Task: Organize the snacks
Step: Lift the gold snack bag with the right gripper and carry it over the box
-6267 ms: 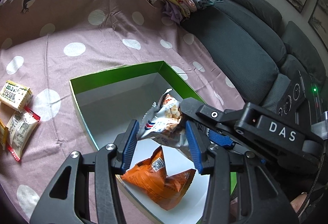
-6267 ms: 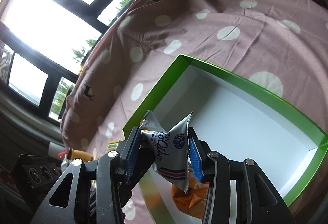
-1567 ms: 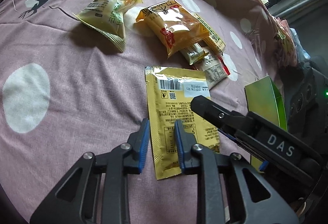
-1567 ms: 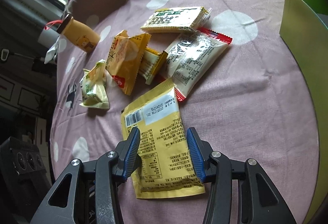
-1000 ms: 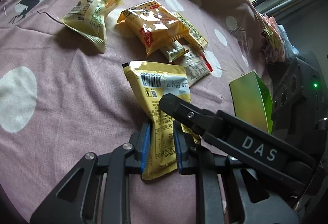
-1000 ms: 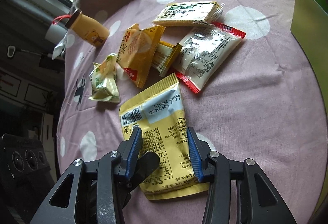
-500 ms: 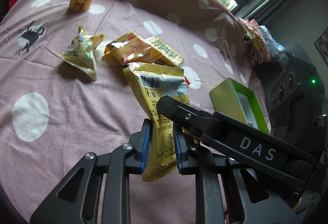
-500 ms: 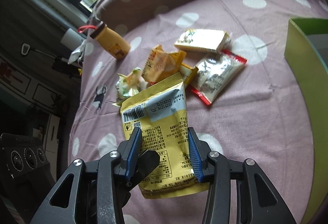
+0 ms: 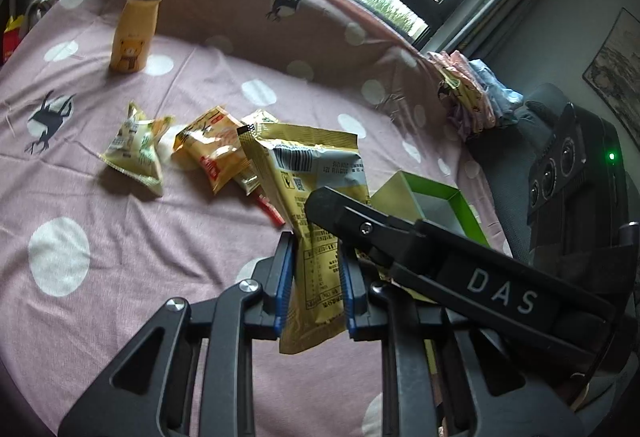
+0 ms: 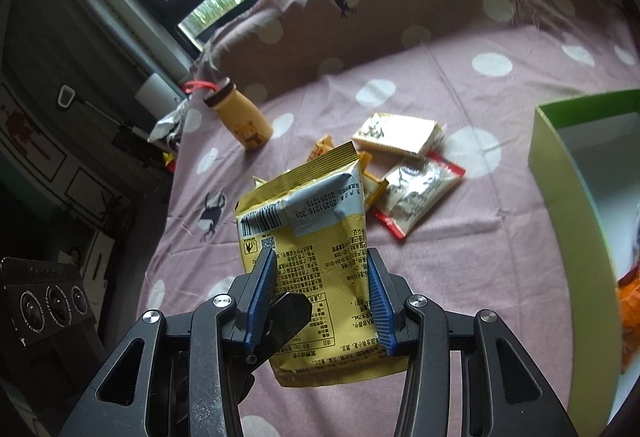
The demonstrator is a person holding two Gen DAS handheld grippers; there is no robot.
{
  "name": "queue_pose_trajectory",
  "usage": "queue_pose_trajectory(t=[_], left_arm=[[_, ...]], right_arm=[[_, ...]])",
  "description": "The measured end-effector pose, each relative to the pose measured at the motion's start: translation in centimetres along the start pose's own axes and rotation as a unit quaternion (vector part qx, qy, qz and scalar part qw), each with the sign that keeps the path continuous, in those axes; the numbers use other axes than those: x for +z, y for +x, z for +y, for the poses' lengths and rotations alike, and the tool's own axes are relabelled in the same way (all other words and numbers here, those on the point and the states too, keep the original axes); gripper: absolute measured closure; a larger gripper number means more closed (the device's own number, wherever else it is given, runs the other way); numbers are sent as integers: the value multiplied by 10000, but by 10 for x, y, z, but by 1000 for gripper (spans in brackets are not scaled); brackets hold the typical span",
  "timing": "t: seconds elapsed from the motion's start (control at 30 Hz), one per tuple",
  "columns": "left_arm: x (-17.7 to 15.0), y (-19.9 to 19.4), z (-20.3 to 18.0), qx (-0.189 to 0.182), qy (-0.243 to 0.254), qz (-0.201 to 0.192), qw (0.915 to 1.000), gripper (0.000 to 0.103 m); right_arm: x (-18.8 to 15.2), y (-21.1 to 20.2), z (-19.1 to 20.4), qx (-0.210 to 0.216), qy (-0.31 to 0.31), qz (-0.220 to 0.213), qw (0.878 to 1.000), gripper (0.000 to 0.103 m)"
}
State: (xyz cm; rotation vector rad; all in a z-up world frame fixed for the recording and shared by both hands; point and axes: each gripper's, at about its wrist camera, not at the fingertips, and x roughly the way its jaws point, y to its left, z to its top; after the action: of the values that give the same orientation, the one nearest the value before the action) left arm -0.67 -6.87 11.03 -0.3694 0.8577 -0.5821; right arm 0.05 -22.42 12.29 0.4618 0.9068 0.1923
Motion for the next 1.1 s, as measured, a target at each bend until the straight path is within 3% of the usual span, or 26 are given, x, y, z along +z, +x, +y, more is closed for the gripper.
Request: queue_pose_trajectory(t=[0.47, 0.97, 1.1], left_arm=[[9, 11, -55, -404, 684, -194, 9967, 84], [6, 56, -122, -948, 1604, 170, 9824, 84], [6, 69, -132, -1136, 1639, 349, 9793, 84]], right_arm=[[10, -53, -31, -92, 359, -821, 9959, 56], [11, -99, -96, -476, 1186, -1454, 9811, 56], [9, -107, -109, -625, 1360, -1560, 9763, 56]])
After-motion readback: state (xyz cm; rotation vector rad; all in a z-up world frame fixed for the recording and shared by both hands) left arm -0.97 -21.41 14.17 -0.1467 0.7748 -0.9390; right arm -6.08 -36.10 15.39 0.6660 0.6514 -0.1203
